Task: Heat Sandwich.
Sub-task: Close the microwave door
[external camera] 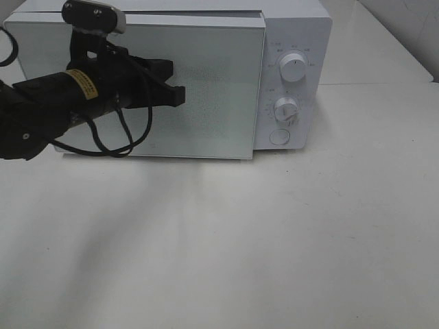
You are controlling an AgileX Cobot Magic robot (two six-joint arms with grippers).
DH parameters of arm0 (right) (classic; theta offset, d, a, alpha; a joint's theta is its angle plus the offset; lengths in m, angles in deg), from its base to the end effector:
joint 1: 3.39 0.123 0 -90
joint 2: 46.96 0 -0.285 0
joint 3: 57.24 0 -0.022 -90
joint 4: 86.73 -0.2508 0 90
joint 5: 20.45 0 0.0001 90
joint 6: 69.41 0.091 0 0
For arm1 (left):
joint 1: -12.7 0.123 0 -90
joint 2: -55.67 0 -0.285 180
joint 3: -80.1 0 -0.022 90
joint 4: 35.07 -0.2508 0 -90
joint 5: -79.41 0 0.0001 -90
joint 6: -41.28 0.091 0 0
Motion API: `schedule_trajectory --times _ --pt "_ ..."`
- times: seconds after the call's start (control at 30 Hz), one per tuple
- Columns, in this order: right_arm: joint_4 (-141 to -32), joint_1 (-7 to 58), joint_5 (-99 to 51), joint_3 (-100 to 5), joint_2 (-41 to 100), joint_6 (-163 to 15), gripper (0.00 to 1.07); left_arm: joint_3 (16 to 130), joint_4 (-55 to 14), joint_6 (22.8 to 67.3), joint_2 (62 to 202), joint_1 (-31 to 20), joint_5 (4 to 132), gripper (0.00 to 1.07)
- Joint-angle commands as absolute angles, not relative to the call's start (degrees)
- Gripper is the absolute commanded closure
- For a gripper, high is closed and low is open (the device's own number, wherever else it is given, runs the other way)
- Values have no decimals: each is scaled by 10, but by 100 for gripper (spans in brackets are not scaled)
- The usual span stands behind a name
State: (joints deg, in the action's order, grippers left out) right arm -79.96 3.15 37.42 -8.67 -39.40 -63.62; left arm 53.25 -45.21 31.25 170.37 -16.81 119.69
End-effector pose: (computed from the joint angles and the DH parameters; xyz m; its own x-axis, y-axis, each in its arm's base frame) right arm -0.0027 -0.0095 0.2819 -0.4018 -0.0080 -0.9157 -0.0073 1.0000 -0.0055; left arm 0.3263 -0.1966 0.1807 -0.1997 0.0680 -0.9775 0.5789 0.8130 -0.0617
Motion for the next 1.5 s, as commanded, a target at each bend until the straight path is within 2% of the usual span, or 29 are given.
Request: schedule_trajectory --times 0.03,0.23,0.3,0.5,1.07,1.5 --pt "-798 27 367 -86 -409 -637 33 552 -434 314 1711 -181 1189 107" --pt "-798 27 367 -86 -409 -637 33 594 -383 356 1727 -208 1162 107" --pt "-798 27 367 -86 -409 -637 33 610 -351 393 1736 -220 1162 107" --pt "-798 27 367 -86 -409 -637 33 653 -284 445 1758 -230 1131 107" --pt "-798 27 367 -86 -409 -637 33 741 -272 448 1803 -230 1107 107" --pt "-798 27 367 -86 -409 -637 33 742 -272 448 1803 -230 1102 107"
